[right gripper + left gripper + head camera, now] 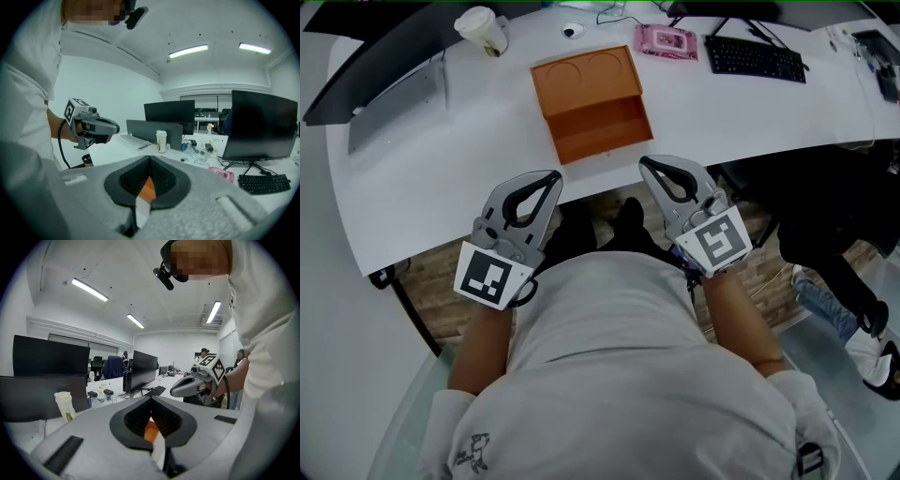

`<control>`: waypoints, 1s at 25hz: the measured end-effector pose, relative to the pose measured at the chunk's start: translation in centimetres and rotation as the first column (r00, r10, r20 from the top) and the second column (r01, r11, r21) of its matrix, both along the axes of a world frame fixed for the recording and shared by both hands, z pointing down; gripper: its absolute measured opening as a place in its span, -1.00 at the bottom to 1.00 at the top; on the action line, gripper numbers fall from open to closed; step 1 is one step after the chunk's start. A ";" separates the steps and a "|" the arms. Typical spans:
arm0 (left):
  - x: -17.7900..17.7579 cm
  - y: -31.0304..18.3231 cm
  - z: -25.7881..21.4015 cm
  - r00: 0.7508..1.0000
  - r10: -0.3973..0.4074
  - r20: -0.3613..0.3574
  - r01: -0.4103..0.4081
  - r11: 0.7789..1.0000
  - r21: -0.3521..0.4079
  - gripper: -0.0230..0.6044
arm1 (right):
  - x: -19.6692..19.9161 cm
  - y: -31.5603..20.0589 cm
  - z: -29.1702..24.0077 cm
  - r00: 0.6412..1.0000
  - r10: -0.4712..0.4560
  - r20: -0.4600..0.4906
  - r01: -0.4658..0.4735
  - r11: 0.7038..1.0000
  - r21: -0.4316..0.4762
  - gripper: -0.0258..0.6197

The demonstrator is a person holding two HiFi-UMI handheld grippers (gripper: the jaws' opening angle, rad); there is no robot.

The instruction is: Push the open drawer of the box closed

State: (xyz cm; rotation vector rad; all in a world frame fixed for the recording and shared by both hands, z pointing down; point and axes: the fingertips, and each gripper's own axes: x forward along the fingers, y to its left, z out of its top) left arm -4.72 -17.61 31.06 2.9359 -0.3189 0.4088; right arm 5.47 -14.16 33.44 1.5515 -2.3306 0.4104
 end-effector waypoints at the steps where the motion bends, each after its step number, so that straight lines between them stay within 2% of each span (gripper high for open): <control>1: 0.0 -0.2 0.4 1.000 0.006 0.000 -0.006 1.000 -0.007 -0.93 | 0.0 -0.1 0.6 1.000 0.004 -0.002 -0.004 1.000 -0.009 -0.91; 6: 0.3 -1.2 2.6 1.000 0.018 -0.002 -0.018 0.999 -0.046 -0.93 | 0.0 -0.8 3.6 1.000 0.006 -0.005 -0.006 1.000 -0.022 -0.91; 14: 0.5 -2.0 6.2 0.998 0.056 0.010 -0.055 0.995 -0.079 -0.93 | 0.1 -1.4 8.1 1.000 0.009 0.005 -0.009 0.994 -0.105 -0.91; 17: 0.5 -1.8 7.7 0.996 0.083 0.012 -0.082 0.993 -0.088 -0.93 | 0.2 -1.4 9.8 1.000 0.019 0.018 -0.016 0.990 -0.138 -0.83; 25: -0.3 -2.1 11.9 0.997 0.066 0.041 -0.059 0.987 -0.152 -0.93 | -0.3 -1.6 14.7 0.999 0.037 0.037 -0.029 0.978 -0.208 -0.77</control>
